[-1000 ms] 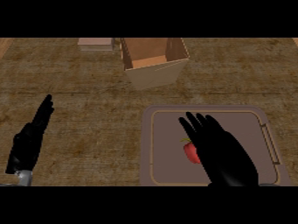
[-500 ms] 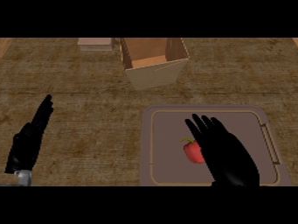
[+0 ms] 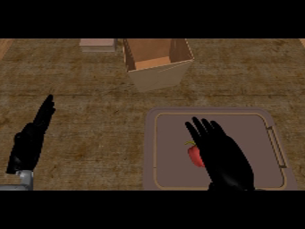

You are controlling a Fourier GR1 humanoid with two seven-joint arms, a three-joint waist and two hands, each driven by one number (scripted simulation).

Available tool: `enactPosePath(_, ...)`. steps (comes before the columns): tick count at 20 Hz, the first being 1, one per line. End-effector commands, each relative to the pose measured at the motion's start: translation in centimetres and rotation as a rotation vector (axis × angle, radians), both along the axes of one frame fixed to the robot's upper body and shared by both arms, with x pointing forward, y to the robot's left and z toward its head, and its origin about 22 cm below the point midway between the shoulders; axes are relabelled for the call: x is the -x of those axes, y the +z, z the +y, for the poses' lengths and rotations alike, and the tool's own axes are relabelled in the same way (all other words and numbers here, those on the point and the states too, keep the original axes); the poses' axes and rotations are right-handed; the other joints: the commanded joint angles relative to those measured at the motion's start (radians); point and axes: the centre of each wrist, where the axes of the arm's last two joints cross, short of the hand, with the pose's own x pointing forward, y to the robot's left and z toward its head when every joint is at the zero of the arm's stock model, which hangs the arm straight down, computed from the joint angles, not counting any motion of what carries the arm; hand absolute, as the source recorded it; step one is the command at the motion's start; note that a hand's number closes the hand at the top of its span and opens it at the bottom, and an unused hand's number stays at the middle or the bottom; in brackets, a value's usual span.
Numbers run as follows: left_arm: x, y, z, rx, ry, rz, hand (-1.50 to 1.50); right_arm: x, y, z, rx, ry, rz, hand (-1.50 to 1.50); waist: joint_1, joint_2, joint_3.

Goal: Pick the bell pepper from the tray and place it in the cardboard box

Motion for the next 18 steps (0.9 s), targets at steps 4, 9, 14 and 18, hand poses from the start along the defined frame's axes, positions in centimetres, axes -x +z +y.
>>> enactPosePath(4, 0.6, -1.4, 0.3, -0.012, 0.0, 0.008, 0.0, 0.0, -0.2, 0.5, 0.003, 0.003, -0.002, -1.5, 0.0, 0.0, 0.0)
enactPosePath(9, 0.7, -1.9, -0.9, -0.011, 0.01, 0.005, 0.0, -3.5, -1.3, -0.3, -0.008, 0.002, 0.023, -1.5, 0.002, 0.001, 0.0)
enactPosePath(14, 0.4, -0.5, -0.5, -0.016, 0.01, -0.012, 0.0, -0.9, -2.7, -0.7, 0.044, 0.017, 0.044, -1.5, 0.0, 0.0, 0.0)
enactPosePath(18, 0.4, -0.4, 0.7, -0.012, 0.004, 0.006, 0.0, 0.3, -2.6, 0.1, 0.037, -0.009, 0.052, -1.5, -0.001, 0.0, 0.0)
